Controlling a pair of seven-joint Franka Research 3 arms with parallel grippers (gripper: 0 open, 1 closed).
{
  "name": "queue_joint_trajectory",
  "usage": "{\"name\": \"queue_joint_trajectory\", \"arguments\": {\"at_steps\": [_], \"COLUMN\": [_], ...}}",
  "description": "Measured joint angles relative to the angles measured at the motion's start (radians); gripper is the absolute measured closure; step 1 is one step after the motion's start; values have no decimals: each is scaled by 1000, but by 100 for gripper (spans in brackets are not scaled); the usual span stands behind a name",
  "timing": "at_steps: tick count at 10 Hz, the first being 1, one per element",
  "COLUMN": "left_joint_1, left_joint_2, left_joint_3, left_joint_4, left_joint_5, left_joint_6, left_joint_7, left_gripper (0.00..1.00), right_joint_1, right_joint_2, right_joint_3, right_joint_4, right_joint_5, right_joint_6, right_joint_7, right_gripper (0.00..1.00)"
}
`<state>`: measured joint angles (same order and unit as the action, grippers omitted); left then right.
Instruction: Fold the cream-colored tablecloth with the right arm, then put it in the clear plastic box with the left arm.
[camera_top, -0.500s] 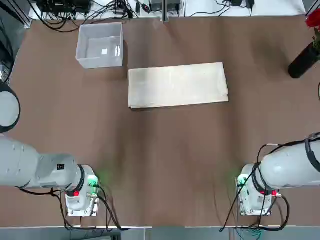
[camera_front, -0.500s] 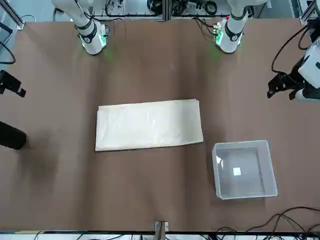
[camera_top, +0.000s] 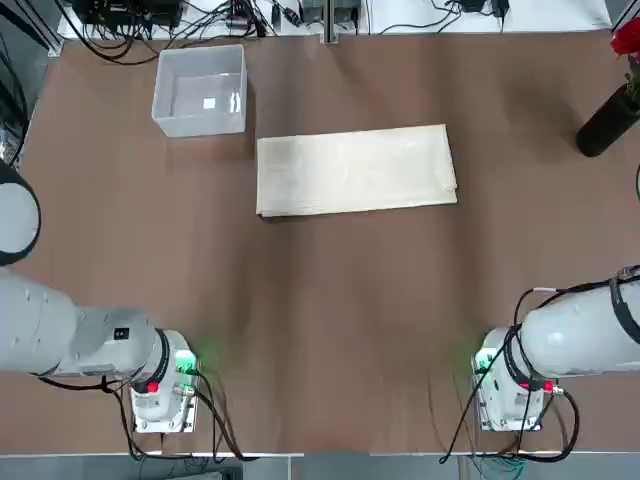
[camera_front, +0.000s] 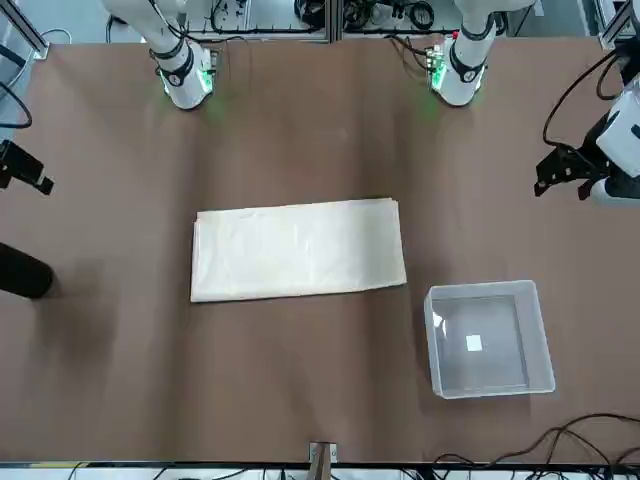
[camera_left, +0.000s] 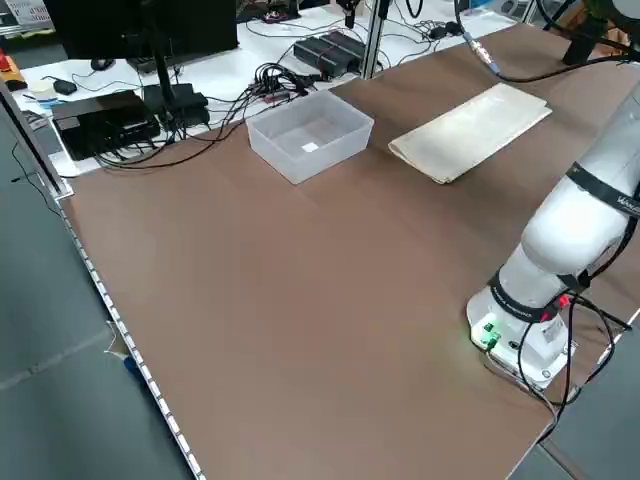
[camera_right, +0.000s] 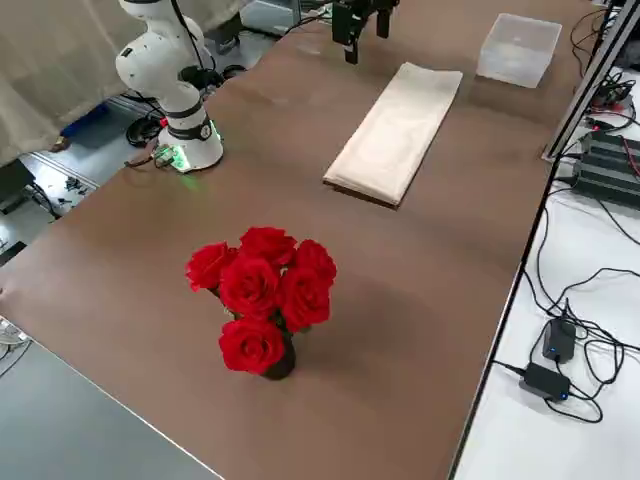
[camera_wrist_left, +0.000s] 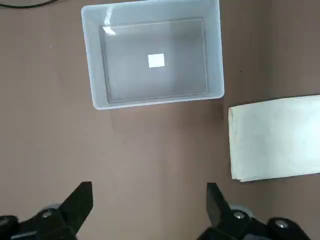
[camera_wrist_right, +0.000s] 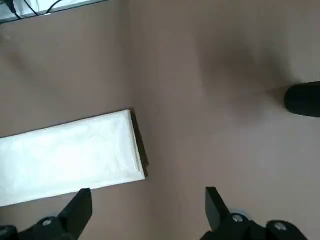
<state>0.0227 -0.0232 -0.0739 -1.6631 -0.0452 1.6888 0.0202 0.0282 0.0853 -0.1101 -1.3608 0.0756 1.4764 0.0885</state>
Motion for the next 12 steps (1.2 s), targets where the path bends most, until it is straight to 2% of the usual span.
{"name": "queue_joint_trajectory", "arguments": {"at_steps": [3, 9, 12], "left_joint_1": [0, 1, 2], "left_joint_2": [6, 20, 32], "left_joint_3": [0, 1, 2], "left_joint_4": [6, 24, 39], "left_joint_5": [0, 0, 0], "left_joint_6": [1, 3, 3], "left_joint_7": [0, 2, 2], "left_gripper": [0, 0, 0], "right_joint_1": [-1, -6, -2], "right_joint_2": [25, 237, 243], "right_joint_3": [-2, 0, 9], "right_joint_4": [-21, -60, -201], "right_joint_5": [-1, -1, 41], "right_joint_6": [1, 44, 154], "right_joint_7": [1, 2, 2], "right_gripper": [0, 0, 0]}}
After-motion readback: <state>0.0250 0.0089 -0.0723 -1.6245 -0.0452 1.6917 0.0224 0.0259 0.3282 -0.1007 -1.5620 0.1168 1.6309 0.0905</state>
